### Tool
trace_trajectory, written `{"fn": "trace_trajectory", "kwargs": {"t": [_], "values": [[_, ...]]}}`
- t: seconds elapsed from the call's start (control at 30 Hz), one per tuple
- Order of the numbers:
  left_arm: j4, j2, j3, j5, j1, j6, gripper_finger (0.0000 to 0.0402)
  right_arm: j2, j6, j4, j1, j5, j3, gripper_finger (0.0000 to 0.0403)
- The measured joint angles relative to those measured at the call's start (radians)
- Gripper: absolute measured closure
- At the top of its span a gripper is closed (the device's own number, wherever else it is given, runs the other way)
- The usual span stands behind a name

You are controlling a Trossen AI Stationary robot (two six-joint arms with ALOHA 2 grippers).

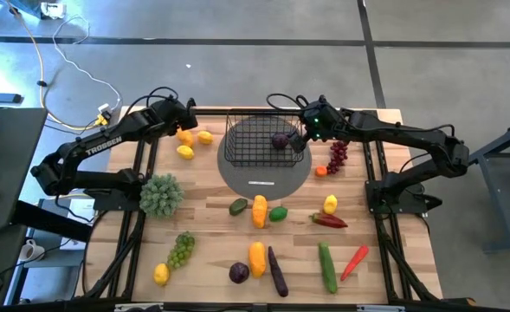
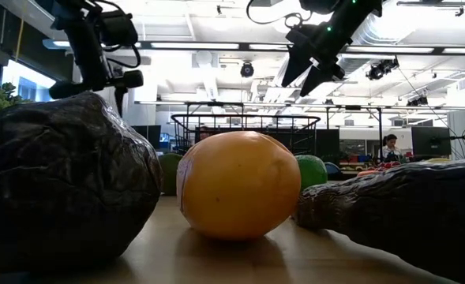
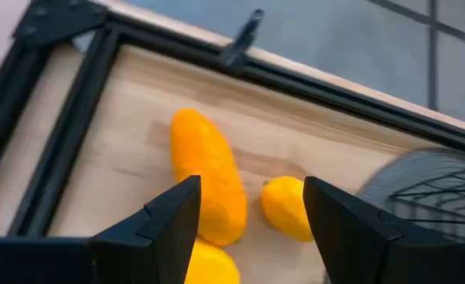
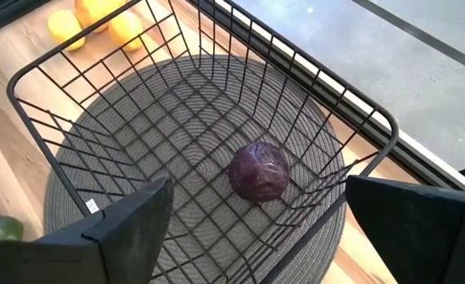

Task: Build produce basket
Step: Put the yellow mango into the wire basket

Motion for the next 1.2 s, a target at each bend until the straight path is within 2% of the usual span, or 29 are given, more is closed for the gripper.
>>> {"fn": "trace_trajectory", "kwargs": {"t": [0.53, 1.2], "values": [[-0.01, 0.001, 0.0, -0.009, 0.0, 0.043, 0.0189, 0.0, 0.0, 0.0, 0.0, 0.0, 0.0, 0.0045], [0.07, 0.123, 0.0, 0.035, 0.0, 0.129, 0.0189, 0.0, 0.0, 0.001, 0.0, 0.0, 0.0, 0.0045]]}}
